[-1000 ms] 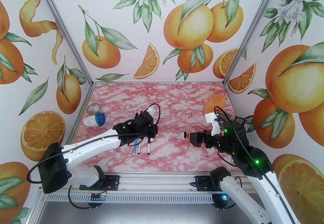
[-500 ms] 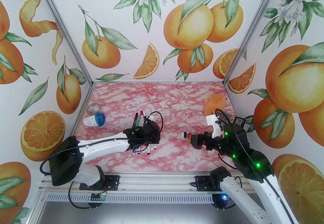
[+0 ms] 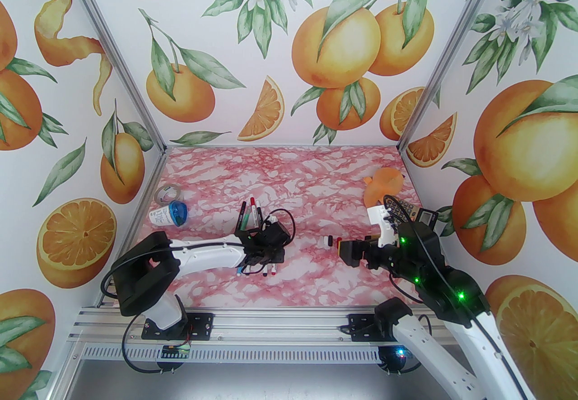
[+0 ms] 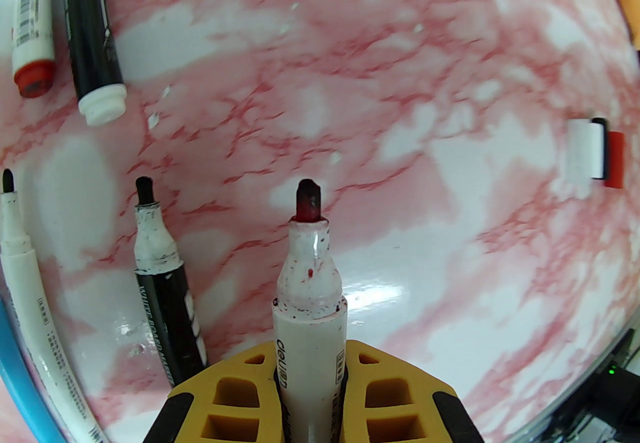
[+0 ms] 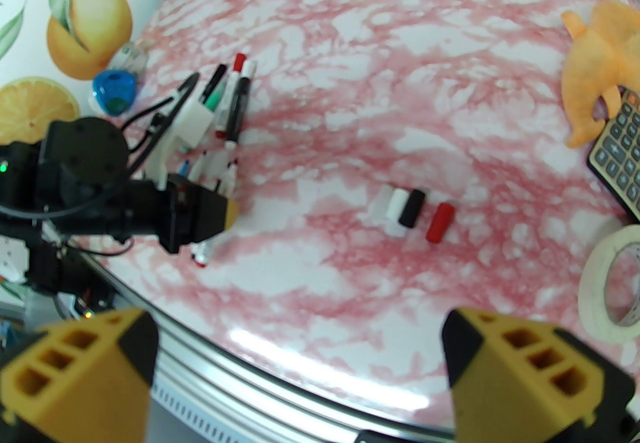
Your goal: Open the pen caps
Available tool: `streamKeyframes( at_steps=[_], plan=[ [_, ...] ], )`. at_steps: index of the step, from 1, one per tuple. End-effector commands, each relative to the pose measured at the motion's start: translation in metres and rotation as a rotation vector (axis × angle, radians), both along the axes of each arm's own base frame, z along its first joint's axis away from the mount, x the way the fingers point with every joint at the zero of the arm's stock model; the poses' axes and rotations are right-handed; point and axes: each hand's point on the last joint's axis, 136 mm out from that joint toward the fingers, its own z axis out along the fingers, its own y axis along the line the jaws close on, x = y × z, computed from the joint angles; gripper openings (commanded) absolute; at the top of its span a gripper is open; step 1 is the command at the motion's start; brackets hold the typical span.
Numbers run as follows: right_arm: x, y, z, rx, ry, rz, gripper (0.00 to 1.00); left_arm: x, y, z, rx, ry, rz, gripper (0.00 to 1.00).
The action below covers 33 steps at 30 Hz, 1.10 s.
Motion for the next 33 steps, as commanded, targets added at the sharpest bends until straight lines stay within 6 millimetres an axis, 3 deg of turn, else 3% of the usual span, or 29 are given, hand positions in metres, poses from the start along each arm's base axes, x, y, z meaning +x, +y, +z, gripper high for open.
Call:
streamKeyframes(
  at_steps=[1,9,18,33],
  plan=[
    [-0.001,-0.005,-0.003,-0.014,0.002,-0.024,1.00,0.005,0.001,0.004,0.044,-0.008,0.003,0.08],
    [-0.002,-0.005,-0.003,-0.015,-0.003,-0.026,1.00,0.004,0.007,-0.006,0.099,0.011,0.009,0.09],
    [-0.002,-0.005,-0.003,-0.015,-0.005,-0.028,1.00,0.006,0.020,-0.002,0.163,-0.012,0.016,0.14],
    [-0.002,-0.005,-0.003,-0.014,-0.004,-0.027,1.00,0.007,0.025,-0.005,0.207,-0.018,0.006,0.28]
  ],
)
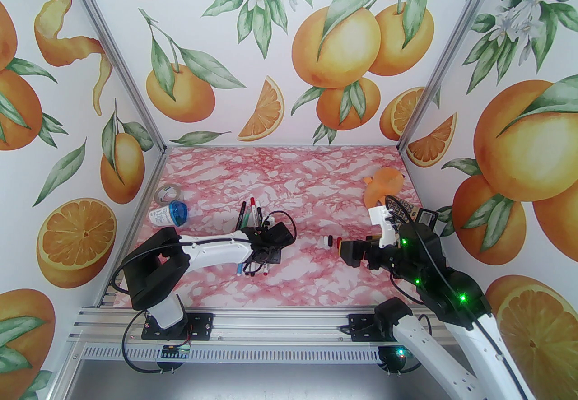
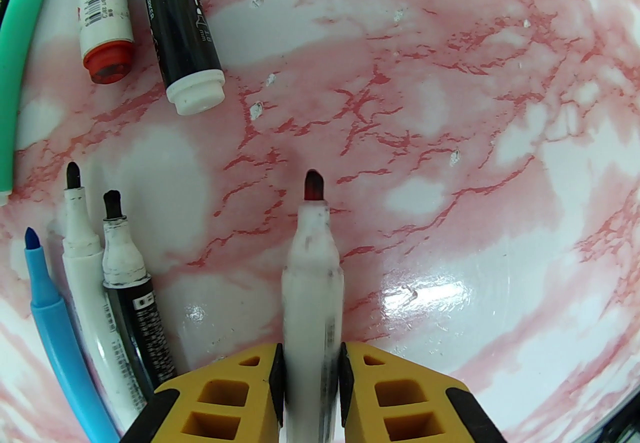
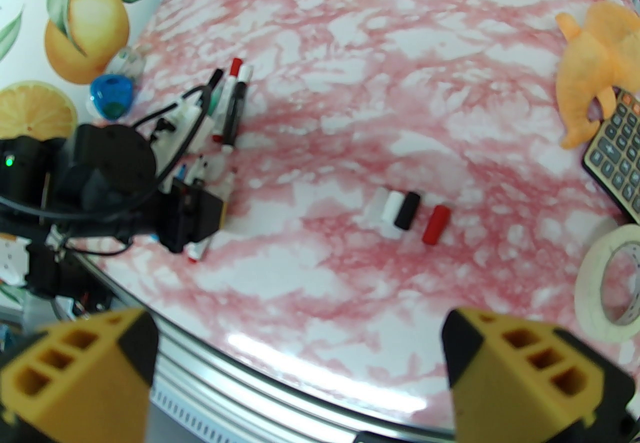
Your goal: Open the pen caps
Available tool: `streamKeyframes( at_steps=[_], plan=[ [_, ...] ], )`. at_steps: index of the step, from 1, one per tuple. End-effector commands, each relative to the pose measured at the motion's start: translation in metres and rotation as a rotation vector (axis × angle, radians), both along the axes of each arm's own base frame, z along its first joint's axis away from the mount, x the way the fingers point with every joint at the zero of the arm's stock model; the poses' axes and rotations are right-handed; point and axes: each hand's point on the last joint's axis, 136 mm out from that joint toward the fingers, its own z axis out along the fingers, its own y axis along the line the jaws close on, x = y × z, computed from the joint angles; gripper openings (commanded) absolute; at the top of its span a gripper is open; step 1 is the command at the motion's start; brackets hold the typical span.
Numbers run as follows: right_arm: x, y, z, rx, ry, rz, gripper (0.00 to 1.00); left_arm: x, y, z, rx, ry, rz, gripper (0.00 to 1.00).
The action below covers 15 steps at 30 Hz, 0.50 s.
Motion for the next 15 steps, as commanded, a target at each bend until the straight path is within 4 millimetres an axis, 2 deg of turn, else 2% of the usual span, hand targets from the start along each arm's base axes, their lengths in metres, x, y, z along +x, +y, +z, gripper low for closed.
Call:
streamKeyframes(
  at_steps=[1,7,15],
  plan=[
    [-0.001,-0.004,-0.004,-0.010,0.006,-0.021,1.00,0.004,0.000,0.005,0.026,-0.017,-0.001,0.29],
    [-0.001,-0.004,-0.004,-0.011,0.007,-0.020,1.00,0.006,0.004,0.012,0.038,-0.035,0.001,0.28],
    [-0.001,-0.003,-0.005,-0.012,0.011,-0.019,1.00,0.013,0.012,0.044,0.078,-0.095,-0.015,0.27]
  ],
)
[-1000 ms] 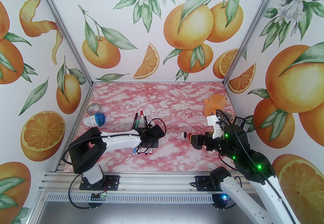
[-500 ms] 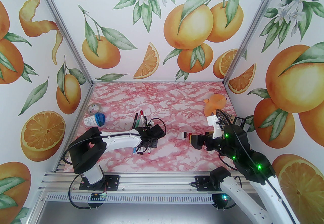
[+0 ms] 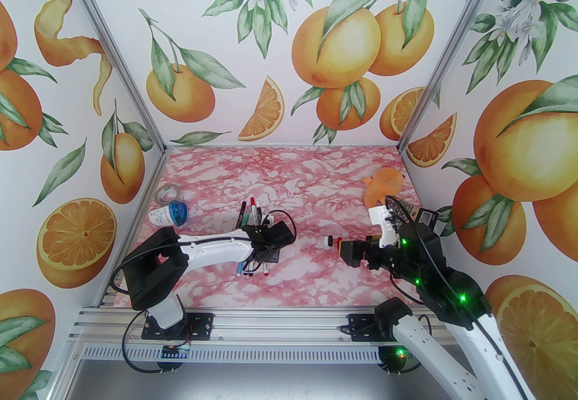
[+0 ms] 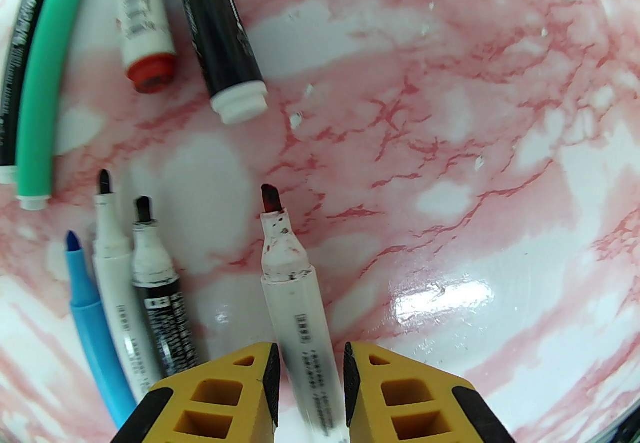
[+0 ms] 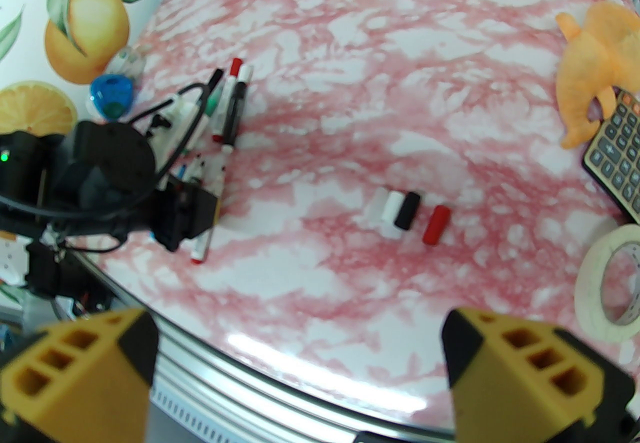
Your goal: Open the pen caps
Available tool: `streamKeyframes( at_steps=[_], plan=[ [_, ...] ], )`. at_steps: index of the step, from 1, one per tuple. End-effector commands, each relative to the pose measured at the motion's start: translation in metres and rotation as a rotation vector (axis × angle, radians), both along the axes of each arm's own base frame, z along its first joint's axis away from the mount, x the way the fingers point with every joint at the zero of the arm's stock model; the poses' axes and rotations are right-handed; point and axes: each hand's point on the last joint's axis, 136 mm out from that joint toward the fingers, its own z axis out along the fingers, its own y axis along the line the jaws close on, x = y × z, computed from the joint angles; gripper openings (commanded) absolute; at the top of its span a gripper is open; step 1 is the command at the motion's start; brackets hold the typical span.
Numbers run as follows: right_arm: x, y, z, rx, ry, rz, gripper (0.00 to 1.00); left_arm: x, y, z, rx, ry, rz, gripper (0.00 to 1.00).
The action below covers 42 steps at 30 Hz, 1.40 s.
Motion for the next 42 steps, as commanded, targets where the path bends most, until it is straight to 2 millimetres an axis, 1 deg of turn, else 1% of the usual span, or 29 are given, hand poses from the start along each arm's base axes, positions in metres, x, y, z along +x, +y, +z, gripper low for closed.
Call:
streamKeyframes(
  at_steps=[1,5,10,13,17,20,22,25,28,31,34,42],
  plan=[
    [-0.001,-0.003,-0.005,-0.012,0.011,-0.019,1.00,0.008,0.003,0.031,0.010,-0.063,-0.005,0.27],
    [-0.001,-0.003,-0.006,-0.011,0.013,-0.018,1.00,0.012,0.009,0.045,0.018,-0.087,-0.022,0.26],
    [-0.001,-0.002,-0.005,-0.007,0.010,-0.011,1.00,0.027,0.016,0.062,-0.031,-0.101,-0.071,0.27],
    [-0.001,-0.001,-0.004,-0.005,0.009,-0.006,1.00,0.041,0.028,0.069,-0.076,-0.105,-0.084,0.28],
    [-0.001,-0.001,-0.004,-0.004,0.007,-0.008,1.00,0.063,0.052,0.072,-0.128,-0.091,-0.077,0.30],
    [-0.001,-0.001,-0.004,-0.006,0.008,-0.008,1.00,0.079,0.071,0.068,-0.135,-0.077,-0.070,0.29],
    [-0.001,-0.001,-0.004,-0.006,0.008,-0.008,1.00,0.088,0.078,0.063,-0.169,-0.051,-0.070,0.29],
    [0.000,-0.002,-0.005,-0.007,0.009,-0.011,0.99,0.102,0.089,0.050,-0.181,-0.015,-0.071,0.30],
    [0.000,-0.002,-0.005,-0.009,0.010,-0.015,0.99,0.116,0.098,0.037,-0.157,0.006,-0.072,0.30],
    [0.000,-0.002,-0.006,-0.011,0.012,-0.017,0.99,0.126,0.103,0.025,-0.150,0.031,-0.068,0.30],
    [0.000,-0.003,-0.007,-0.014,0.014,-0.019,1.00,0.133,0.103,0.018,-0.170,0.051,-0.075,0.30],
    [0.001,-0.003,-0.007,-0.016,0.017,-0.022,1.00,0.141,0.103,0.000,-0.172,0.087,-0.072,0.30]
  ],
)
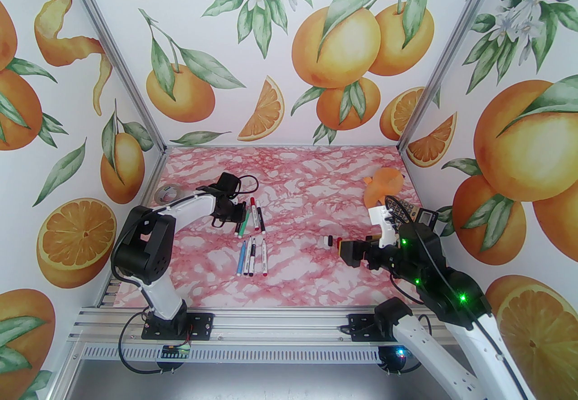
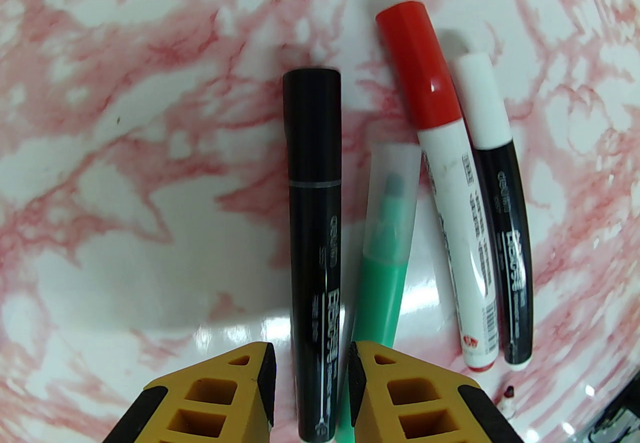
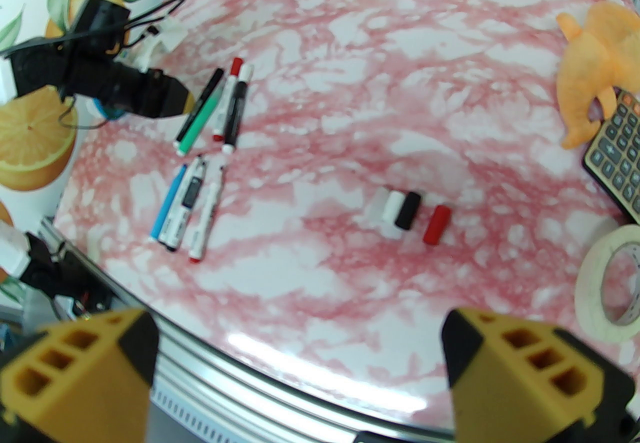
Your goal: Open the pen caps
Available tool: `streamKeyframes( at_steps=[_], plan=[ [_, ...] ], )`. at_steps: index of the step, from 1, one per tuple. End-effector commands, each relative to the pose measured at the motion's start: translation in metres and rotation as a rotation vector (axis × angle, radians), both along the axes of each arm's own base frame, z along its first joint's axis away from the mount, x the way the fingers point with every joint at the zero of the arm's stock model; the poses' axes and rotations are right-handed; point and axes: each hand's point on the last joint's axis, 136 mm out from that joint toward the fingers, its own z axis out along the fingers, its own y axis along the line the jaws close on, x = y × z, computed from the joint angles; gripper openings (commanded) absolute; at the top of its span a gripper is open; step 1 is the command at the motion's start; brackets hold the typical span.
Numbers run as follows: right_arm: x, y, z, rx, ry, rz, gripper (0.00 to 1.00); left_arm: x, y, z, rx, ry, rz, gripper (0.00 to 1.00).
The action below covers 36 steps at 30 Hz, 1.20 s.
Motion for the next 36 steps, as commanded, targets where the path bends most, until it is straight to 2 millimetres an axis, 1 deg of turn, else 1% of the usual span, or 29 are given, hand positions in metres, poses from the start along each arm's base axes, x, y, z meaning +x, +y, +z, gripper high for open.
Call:
streamKeyframes(
  at_steps=[1,4,7,12,14,17,20,22,23,25,28,32,36],
  plan=[
    [0.002,-0.003,-0.008,-0.017,0.019,-0.025,0.99,0.012,-0.006,0.003,-0.022,-0.021,-0.024,0.30],
    [0.002,-0.003,-0.008,-0.019,0.021,-0.023,1.00,0.013,-0.004,-0.003,-0.002,-0.008,-0.020,0.29],
    [0.002,-0.003,-0.008,-0.019,0.020,-0.026,1.00,0.014,0.002,-0.007,0.033,0.000,-0.008,0.27],
    [0.002,-0.004,-0.008,-0.021,0.019,-0.028,0.99,0.014,0.014,-0.017,0.117,0.035,0.009,0.25],
    [0.002,-0.004,-0.008,-0.020,0.019,-0.029,0.99,0.015,0.021,-0.017,0.160,0.041,0.020,0.24],
    [0.002,-0.004,-0.008,-0.020,0.017,-0.029,0.99,0.018,0.025,-0.009,0.182,0.033,0.026,0.19],
    [0.003,-0.005,-0.007,-0.020,0.016,-0.036,0.99,0.023,0.022,0.011,0.168,-0.004,0.017,0.17],
    [0.004,-0.005,-0.006,-0.018,0.013,-0.039,0.99,0.026,0.016,0.028,0.133,-0.030,0.000,0.17],
    [0.004,-0.005,-0.005,-0.016,0.014,-0.041,0.99,0.027,0.012,0.036,0.109,-0.043,-0.010,0.17],
    [0.006,-0.004,-0.002,-0.004,0.011,-0.050,0.98,0.029,0.001,0.059,0.047,-0.082,-0.036,0.17],
    [0.012,-0.002,0.001,0.042,0.010,-0.082,0.98,0.030,-0.021,0.091,-0.077,-0.129,-0.094,0.16],
    [0.030,0.005,0.010,0.191,-0.012,-0.167,0.97,0.025,-0.068,0.126,-0.251,-0.179,-0.218,0.14],
    [0.049,0.027,0.026,0.353,-0.007,-0.151,0.87,0.010,-0.121,0.150,-0.359,-0.204,-0.384,0.13]
  ],
)
